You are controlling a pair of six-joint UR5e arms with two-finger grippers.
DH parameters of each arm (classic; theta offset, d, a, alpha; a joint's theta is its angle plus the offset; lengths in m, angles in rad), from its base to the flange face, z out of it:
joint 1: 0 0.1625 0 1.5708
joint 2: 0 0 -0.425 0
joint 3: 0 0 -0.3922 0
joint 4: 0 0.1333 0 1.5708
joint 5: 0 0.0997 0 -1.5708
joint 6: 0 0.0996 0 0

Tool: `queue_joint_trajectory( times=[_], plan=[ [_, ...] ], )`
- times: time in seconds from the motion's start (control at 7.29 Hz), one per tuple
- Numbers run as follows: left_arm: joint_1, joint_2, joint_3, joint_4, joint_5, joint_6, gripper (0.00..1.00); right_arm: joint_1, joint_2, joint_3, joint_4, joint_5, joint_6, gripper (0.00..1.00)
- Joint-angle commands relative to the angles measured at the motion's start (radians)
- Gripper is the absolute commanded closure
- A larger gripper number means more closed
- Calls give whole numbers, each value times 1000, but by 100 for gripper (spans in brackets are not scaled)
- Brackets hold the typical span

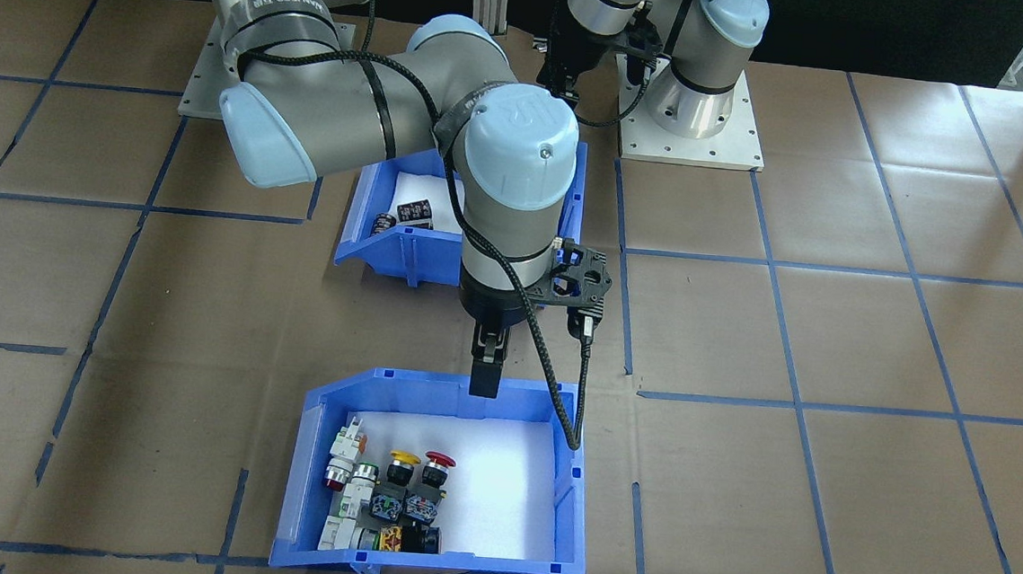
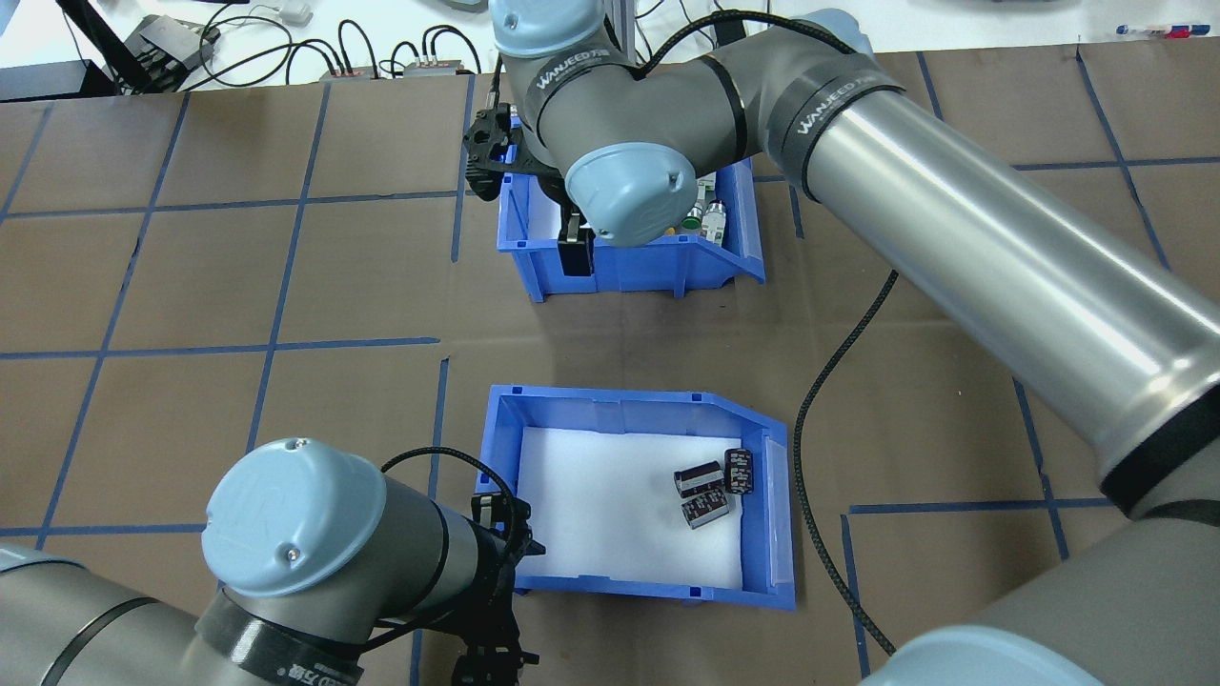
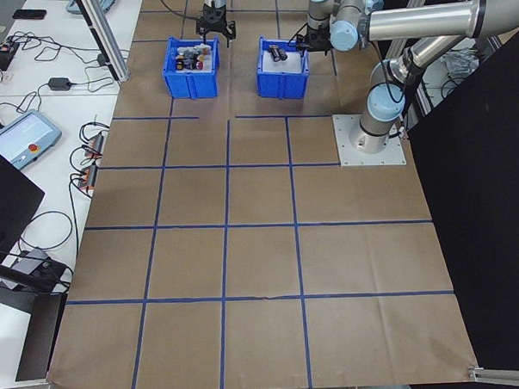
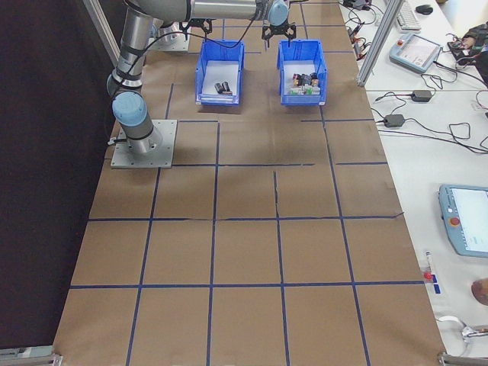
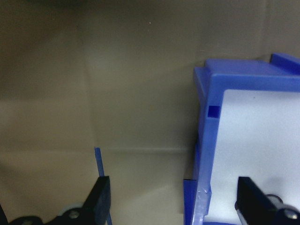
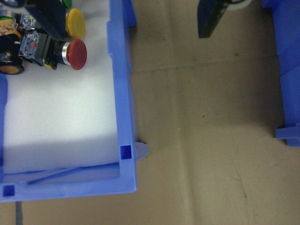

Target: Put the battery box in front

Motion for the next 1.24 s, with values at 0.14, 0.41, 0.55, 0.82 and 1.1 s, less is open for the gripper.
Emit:
queue_joint_trajectory(
  times=[0.14,0.41,0.55,0.82,1.1],
  plan=[
    [-42,-114,3,180,12,-52,6,-3,54,2,-13,-14,-33,0],
    [-53,-123,1,191,10,-52,5,-6,97,5,-112,-11,-33,0],
    [-79,-131,-2,188,12,-61,6,-6,99,3,-112,-14,-33,0],
    [-91,-189,0,219,15,-72,6,-14,91,12,-109,-16,-35,13],
    [-98,-220,-5,243,15,-87,6,-12,90,12,-105,-27,-39,61]
  ],
)
